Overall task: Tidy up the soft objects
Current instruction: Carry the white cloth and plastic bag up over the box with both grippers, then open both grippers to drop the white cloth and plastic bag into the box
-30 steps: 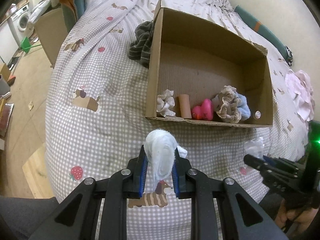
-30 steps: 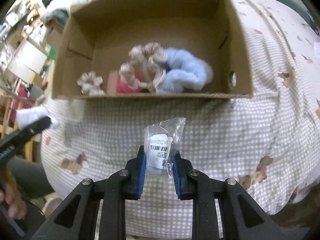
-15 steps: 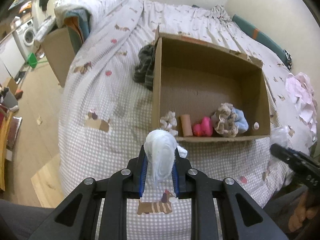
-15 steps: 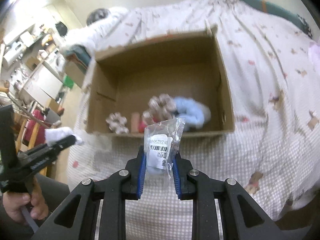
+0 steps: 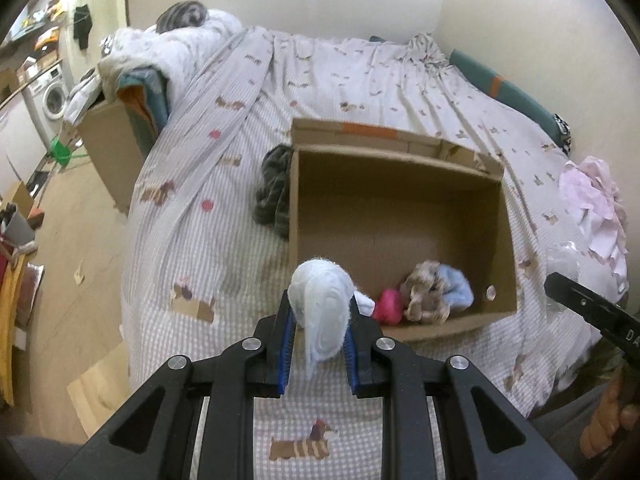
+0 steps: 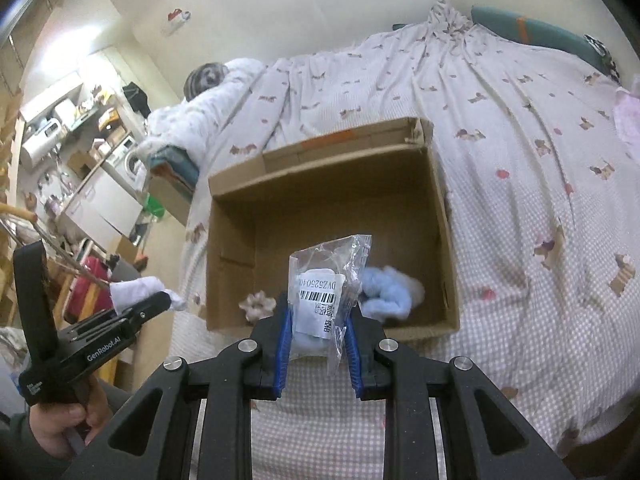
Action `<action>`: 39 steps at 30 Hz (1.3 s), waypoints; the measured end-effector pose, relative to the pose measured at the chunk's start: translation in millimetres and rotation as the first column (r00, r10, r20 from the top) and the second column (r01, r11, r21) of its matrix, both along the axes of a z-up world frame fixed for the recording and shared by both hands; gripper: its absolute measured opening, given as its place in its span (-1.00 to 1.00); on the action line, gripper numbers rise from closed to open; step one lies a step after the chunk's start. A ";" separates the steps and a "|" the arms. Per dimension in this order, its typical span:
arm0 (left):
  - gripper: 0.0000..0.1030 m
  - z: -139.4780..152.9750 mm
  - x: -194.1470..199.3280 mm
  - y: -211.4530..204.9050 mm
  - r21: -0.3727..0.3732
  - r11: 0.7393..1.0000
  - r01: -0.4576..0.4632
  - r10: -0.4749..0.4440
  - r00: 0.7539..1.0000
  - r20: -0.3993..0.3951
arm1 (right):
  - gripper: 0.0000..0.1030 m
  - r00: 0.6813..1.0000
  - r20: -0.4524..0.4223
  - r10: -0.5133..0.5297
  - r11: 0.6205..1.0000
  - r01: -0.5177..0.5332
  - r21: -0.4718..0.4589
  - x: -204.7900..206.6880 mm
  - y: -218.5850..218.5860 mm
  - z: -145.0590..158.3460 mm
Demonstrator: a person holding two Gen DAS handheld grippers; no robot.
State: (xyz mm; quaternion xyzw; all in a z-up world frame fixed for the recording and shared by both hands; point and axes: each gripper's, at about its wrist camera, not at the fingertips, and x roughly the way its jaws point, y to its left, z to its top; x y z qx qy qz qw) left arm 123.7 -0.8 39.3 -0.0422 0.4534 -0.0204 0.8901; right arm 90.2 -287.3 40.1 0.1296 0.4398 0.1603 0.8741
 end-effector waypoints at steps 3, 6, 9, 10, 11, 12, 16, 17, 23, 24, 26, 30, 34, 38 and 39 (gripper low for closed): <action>-0.63 10.6 13.4 -1.8 0.005 1.000 0.006 -0.006 1.000 0.027 | -0.50 1.000 0.019 0.005 1.000 -0.005 -0.009 10.4 0.9 7.6; -0.63 16.2 29.1 -3.3 0.019 1.000 0.009 -0.010 0.999 0.045 | -0.50 0.999 0.036 0.009 1.000 -0.008 -0.016 23.5 1.8 12.0; -0.62 15.1 46.6 -5.9 0.048 0.999 0.013 -0.016 0.998 0.053 | -0.50 0.999 0.044 0.005 1.000 -0.004 -0.023 37.3 2.5 10.8; -0.62 13.1 52.4 -6.4 0.063 0.998 0.013 -0.017 0.998 0.054 | -0.50 0.999 0.041 0.003 1.000 -0.002 -0.019 42.5 2.3 9.0; -0.62 11.2 56.6 -7.1 0.072 0.997 0.013 -0.017 0.998 0.054 | -0.50 0.999 0.036 0.001 1.000 0.000 -0.015 48.3 1.8 6.4; -0.62 8.8 61.6 -7.5 0.078 0.997 0.012 -0.016 0.998 0.053 | -0.50 1.000 0.031 -0.003 1.000 0.003 -0.014 53.6 1.4 3.6; -0.62 -1.3 73.8 -9.6 0.086 0.996 0.004 -0.008 0.999 0.048 | -0.50 1.000 0.019 -0.011 1.000 0.011 -0.010 66.6 1.1 -9.5; -0.62 -5.0 76.0 -10.3 0.090 0.996 -0.001 -0.004 0.999 0.052 | -0.50 1.000 0.020 -0.011 1.000 0.011 0.001 68.5 0.2 -14.2; -0.62 -37.1 84.4 -17.3 0.065 0.997 0.048 -0.050 0.998 0.028 | -0.50 1.000 -0.025 -0.014 1.000 0.014 0.007 78.1 1.7 -43.9; -0.62 -41.6 86.8 -17.7 0.044 0.998 0.055 -0.056 0.998 0.013 | -0.50 0.999 -0.034 -0.010 1.000 0.010 -0.002 79.1 3.9 -48.7; -0.62 -46.6 91.6 -21.7 0.018 0.997 0.073 -0.073 0.997 -0.002 | -0.50 0.999 -0.053 -0.005 1.000 0.004 -0.019 82.4 7.9 -57.0; -0.62 -49.5 97.4 -28.8 0.054 0.993 0.102 -0.103 0.995 0.015 | -0.50 0.997 -0.082 -0.002 0.999 -0.001 -0.041 88.6 13.8 -68.6; -0.62 -59.4 98.8 -29.4 0.025 0.993 0.113 -0.113 0.993 -0.027 | -0.50 0.995 -0.097 0.001 0.998 -0.006 -0.055 94.4 17.6 -74.6; -0.62 -64.0 96.6 -35.8 0.048 0.990 0.130 -0.128 0.991 -0.040 | -0.50 0.994 -0.106 0.004 0.997 -0.012 -0.072 99.9 20.9 -77.8; -0.62 -63.5 95.5 -36.2 0.053 0.990 0.133 -0.131 0.991 -0.037 | -0.50 0.994 -0.108 0.004 0.997 -0.013 -0.078 101.1 22.0 -78.2</action>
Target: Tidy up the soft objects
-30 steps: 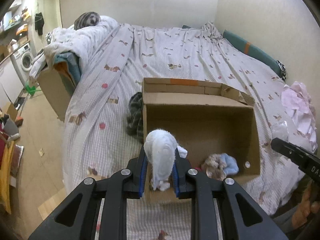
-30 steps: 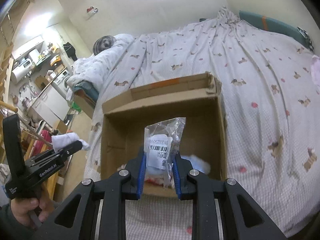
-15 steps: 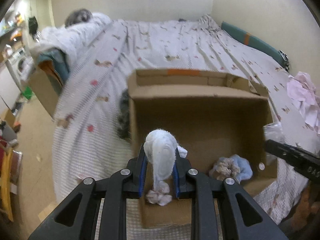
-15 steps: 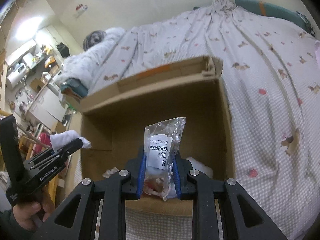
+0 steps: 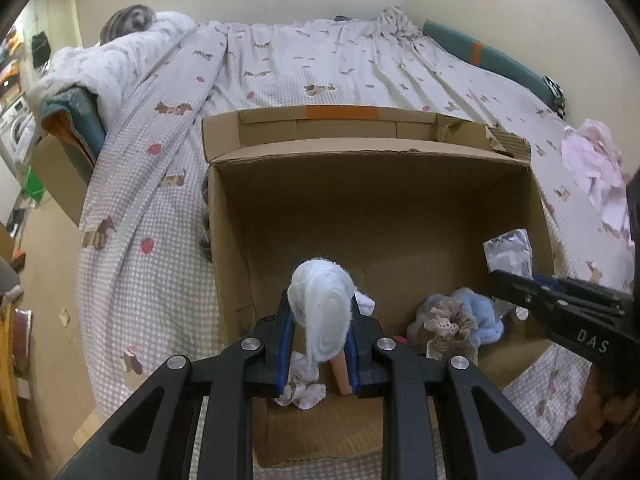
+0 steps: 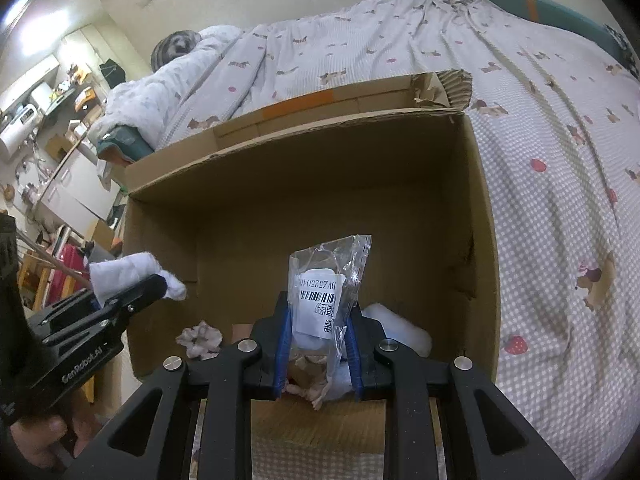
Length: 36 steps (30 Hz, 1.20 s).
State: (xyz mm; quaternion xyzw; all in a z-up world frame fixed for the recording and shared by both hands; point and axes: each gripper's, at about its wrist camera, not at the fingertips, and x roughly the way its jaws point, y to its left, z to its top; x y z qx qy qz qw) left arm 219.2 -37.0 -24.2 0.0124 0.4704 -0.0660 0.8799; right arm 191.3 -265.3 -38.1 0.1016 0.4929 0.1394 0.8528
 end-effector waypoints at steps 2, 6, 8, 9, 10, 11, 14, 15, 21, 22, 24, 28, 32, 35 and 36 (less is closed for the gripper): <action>-0.62 0.9 -0.6 0.2 0.003 1.000 -0.006 0.006 1.000 0.006 | -0.50 1.000 -0.005 0.002 1.000 -0.002 -0.008 1.8 1.6 -1.6; -0.61 -0.5 1.9 2.9 -0.006 1.000 -0.021 0.021 1.000 -0.004 | -0.50 1.000 -0.024 0.000 1.000 0.000 -0.008 4.9 2.3 -7.2; -0.62 -1.0 2.8 4.1 -0.009 1.000 -0.029 0.029 1.000 -0.008 | -0.50 1.000 -0.031 -0.002 1.000 0.002 -0.006 5.6 2.3 -8.9; -0.62 -1.3 3.2 4.7 -0.013 0.999 -0.033 0.032 0.999 -0.011 | -0.50 0.999 -0.032 -0.004 1.000 0.004 -0.005 5.7 2.3 -9.4; -0.62 -1.5 3.5 5.4 -0.015 0.999 -0.035 0.035 0.999 -0.013 | -0.50 0.999 -0.034 -0.006 1.000 0.006 -0.004 6.1 2.2 -9.8; -0.61 -1.4 3.9 6.1 -0.016 0.999 -0.037 0.037 0.999 -0.014 | -0.50 0.999 -0.035 -0.007 1.000 0.007 -0.002 6.4 2.5 -10.1; -0.57 -1.1 3.9 6.9 -0.024 0.999 -0.039 0.038 0.999 -0.015 | -0.50 0.999 -0.034 -0.007 1.000 0.007 -0.002 6.5 2.6 -10.3; -0.56 -1.1 3.8 6.6 -0.027 0.999 -0.036 0.036 0.999 -0.016 | -0.50 0.999 -0.034 -0.008 1.000 0.008 0.000 6.5 2.7 -10.3; 0.28 2.9 0.7 3.5 -0.005 0.999 -0.045 0.045 0.999 0.006 | -0.49 0.999 -0.038 -0.022 1.000 0.022 0.013 6.7 -1.8 -10.8; 0.30 5.5 -0.2 2.8 0.007 0.999 -0.049 0.049 0.999 0.021 | -0.49 0.999 -0.041 -0.026 0.999 0.027 0.022 7.1 -3.2 -11.1; 0.37 8.6 -1.6 1.1 0.014 0.999 -0.047 0.046 0.998 0.034 | -0.47 0.999 -0.039 -0.034 0.999 0.035 0.035 7.4 -5.5 -10.7; 0.57 11.2 -7.7 1.5 0.037 0.997 -0.066 0.064 0.997 0.050 | 0.26 0.998 -0.017 -0.054 0.998 0.055 0.037 5.4 -8.5 -5.7; 0.57 19.6 -16.5 3.5 0.013 0.998 -0.064 0.062 0.995 0.076 | 0.49 0.996 0.052 -0.078 0.997 0.077 0.011 -0.9 -10.5 8.2; 0.57 30.4 -25.1 6.0 0.042 0.994 -0.103 0.097 0.987 0.128 | 0.81 0.991 0.093 -0.101 0.995 0.099 0.026 -5.1 -14.3 18.6; 0.57 34.5 -28.5 6.9 0.071 0.988 -0.139 0.127 0.980 0.154 | 0.98 0.987 0.112 -0.111 0.993 0.107 0.039 -7.6 -15.7 23.0</action>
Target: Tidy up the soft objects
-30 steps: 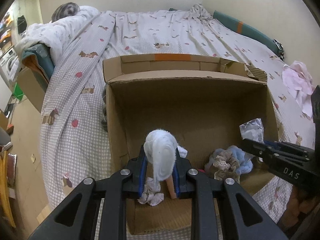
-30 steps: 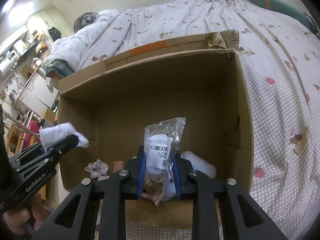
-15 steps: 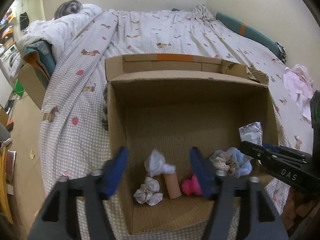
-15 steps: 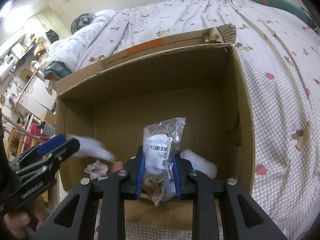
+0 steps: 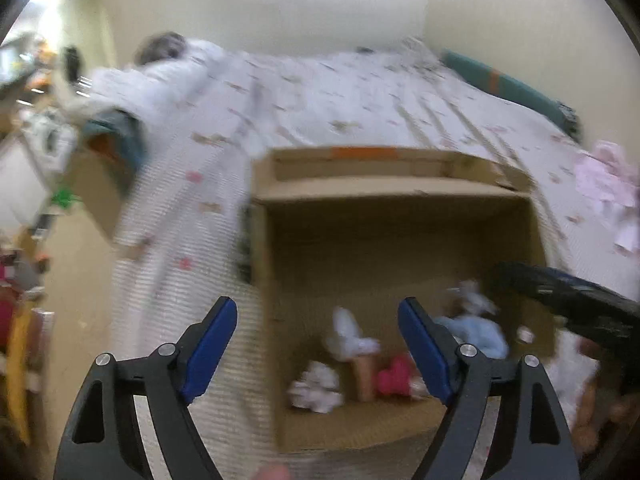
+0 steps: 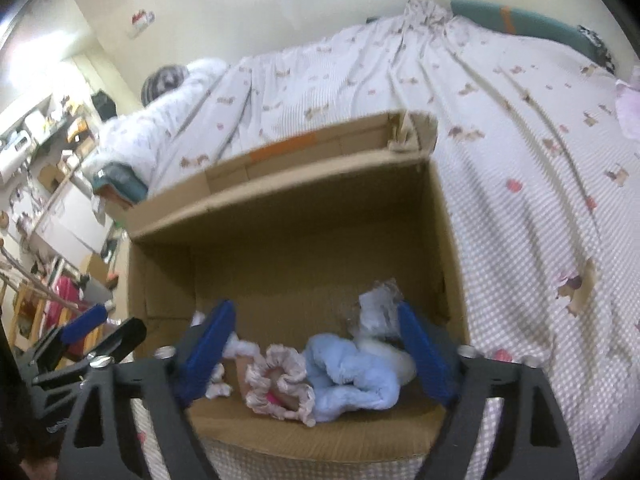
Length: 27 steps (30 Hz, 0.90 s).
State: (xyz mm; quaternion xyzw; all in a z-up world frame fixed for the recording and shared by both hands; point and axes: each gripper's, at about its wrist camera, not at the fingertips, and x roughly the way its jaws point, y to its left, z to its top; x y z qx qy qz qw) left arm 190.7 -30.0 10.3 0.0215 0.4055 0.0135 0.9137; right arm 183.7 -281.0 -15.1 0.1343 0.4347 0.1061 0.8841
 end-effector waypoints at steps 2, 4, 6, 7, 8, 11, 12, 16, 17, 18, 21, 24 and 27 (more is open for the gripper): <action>0.57 9.1 -7.9 1.1 0.050 0.998 -0.035 0.033 0.998 0.049 | 1.00 0.999 0.042 -0.013 1.000 0.012 0.024 -6.3 -2.7 8.8; 0.57 14.7 -12.7 1.9 0.070 0.997 -0.042 0.037 0.997 0.065 | 1.00 0.997 0.075 -0.021 0.999 0.019 0.034 -13.2 -4.1 16.6; 0.57 19.4 -17.6 4.4 0.084 0.995 -0.055 0.049 0.996 0.077 | 1.00 0.995 0.098 -0.025 0.999 0.022 0.031 -20.1 -3.6 22.7; 0.57 21.9 -20.9 6.5 0.085 0.994 -0.063 0.056 0.995 0.086 | 1.00 0.994 0.107 -0.027 0.999 0.024 0.025 -23.7 -2.8 25.5; 0.57 24.5 -24.8 9.4 0.083 0.994 -0.072 0.064 0.993 0.095 | 1.00 0.993 0.116 -0.029 0.999 0.027 0.016 -27.6 -2.4 29.0; 0.58 30.5 -35.3 15.7 0.065 0.994 -0.087 0.080 0.991 0.109 | 1.00 0.983 0.181 -0.032 0.999 0.034 -0.008 -44.7 -2.7 43.4; 0.58 32.6 -38.9 18.0 0.054 0.995 -0.083 0.077 0.991 0.110 | 1.00 0.980 0.197 -0.031 0.999 0.035 -0.016 -48.6 -2.6 47.9; 0.74 41.3 -58.3 24.8 0.034 0.996 -0.086 0.081 0.988 0.130 | 1.00 0.970 0.240 -0.026 0.999 0.036 -0.036 -68.2 -4.8 57.3; 0.80 43.1 -62.9 25.6 0.036 0.995 -0.091 0.085 0.987 0.133 | 1.00 0.971 0.238 -0.028 0.999 0.038 -0.036 -72.1 -5.9 57.2; 0.83 44.0 -67.0 26.8 0.034 0.995 -0.096 0.091 0.987 0.132 | 1.00 0.972 0.231 -0.031 0.999 0.040 -0.037 -75.8 -6.9 56.5; 0.85 45.3 -80.9 30.9 0.010 0.994 -0.108 0.106 0.987 0.117 | 1.00 0.975 0.218 -0.032 0.998 0.041 -0.040 -86.7 -7.3 54.4; 0.86 46.0 -93.9 32.4 -0.001 0.995 -0.103 0.103 0.988 0.115 | 1.00 0.976 0.215 -0.027 0.997 0.041 -0.062 -96.7 -5.7 52.5; 0.95 49.7 -107.9 31.8 0.008 0.996 -0.086 0.084 0.988 0.131 | 1.00 0.979 0.202 -0.017 0.996 0.034 -0.078 -107.2 -2.8 48.4</action>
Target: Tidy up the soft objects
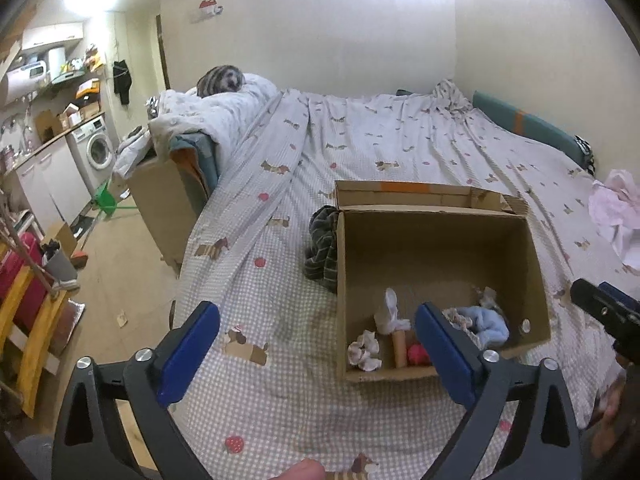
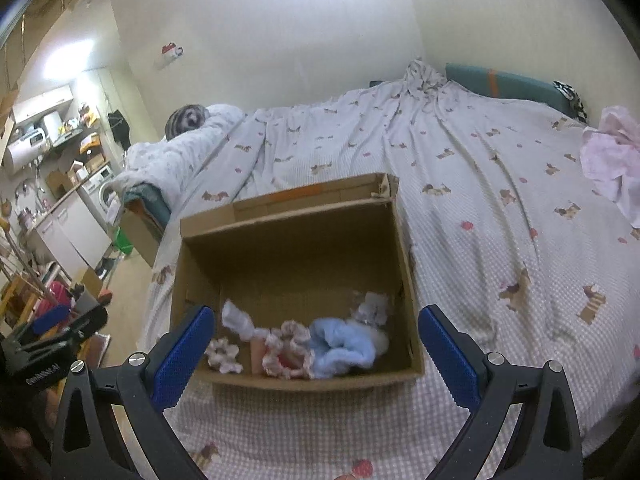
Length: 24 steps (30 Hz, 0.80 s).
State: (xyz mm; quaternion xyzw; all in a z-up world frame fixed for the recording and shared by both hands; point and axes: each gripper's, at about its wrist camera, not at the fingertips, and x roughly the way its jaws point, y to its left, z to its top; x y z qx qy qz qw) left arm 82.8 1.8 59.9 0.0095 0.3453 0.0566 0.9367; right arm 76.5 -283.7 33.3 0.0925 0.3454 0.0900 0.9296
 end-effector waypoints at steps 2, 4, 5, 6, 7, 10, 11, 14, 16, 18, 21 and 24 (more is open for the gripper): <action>0.98 2.6 -7.5 -0.1 -0.008 1.000 0.015 -0.015 1.000 0.008 | 1.00 1.000 -0.008 0.002 1.000 -0.002 -0.001 -7.0 0.5 -1.8; 0.98 3.9 -15.0 -0.7 -0.021 0.999 0.034 -0.033 0.999 0.009 | 1.00 1.000 -0.016 0.004 1.000 -0.004 0.006 -14.3 0.9 -2.9; 0.98 3.8 -18.7 -1.2 -0.021 0.999 0.035 -0.035 0.999 0.006 | 1.00 1.000 -0.019 0.004 1.000 -0.004 0.011 -18.4 1.1 -3.6; 0.98 3.3 -20.5 -2.3 -0.021 0.999 0.037 -0.036 0.999 0.003 | 1.00 1.000 -0.023 0.006 1.000 -0.005 0.014 -22.2 1.4 -4.1; 0.98 3.0 -23.7 -2.7 -0.026 0.999 0.042 -0.042 0.999 0.000 | 1.00 1.000 -0.025 0.008 1.000 -0.007 0.012 -26.0 2.2 -4.7; 0.98 5.2 -30.4 -1.8 -0.065 0.996 0.063 -0.063 0.998 0.005 | 1.00 0.999 -0.032 0.013 1.000 -0.013 0.006 -33.8 4.2 -6.4; 0.98 6.2 -33.3 -1.2 -0.076 0.995 0.066 -0.066 0.998 0.011 | 1.00 0.999 -0.034 0.013 1.000 -0.013 0.001 -35.2 5.1 -7.3; 0.99 4.6 -35.2 -1.3 -0.075 0.996 0.054 -0.053 0.998 0.017 | 1.00 0.999 -0.035 0.015 0.999 -0.016 -0.030 -36.1 9.7 -10.3; 0.98 1.5 -34.2 -2.9 -0.064 0.997 0.044 -0.043 0.999 0.017 | 1.00 0.999 -0.030 0.014 0.998 -0.015 -0.056 -35.5 12.8 -11.9; 0.98 0.3 -30.7 -3.6 -0.055 0.997 0.045 -0.044 0.999 0.014 | 1.00 0.999 -0.032 0.002 0.997 -0.005 -0.072 -35.7 14.7 -13.9; 0.99 -0.6 -30.8 -0.1 -0.074 0.996 0.047 -0.046 0.999 0.013 | 1.00 0.999 -0.034 0.010 0.997 -0.013 -0.078 -37.3 16.4 -14.5; 0.98 -2.2 -31.0 0.2 -0.087 0.994 0.060 -0.060 0.998 0.005 | 1.00 1.000 -0.026 0.008 0.997 -0.010 -0.077 -38.8 16.0 -13.8</action>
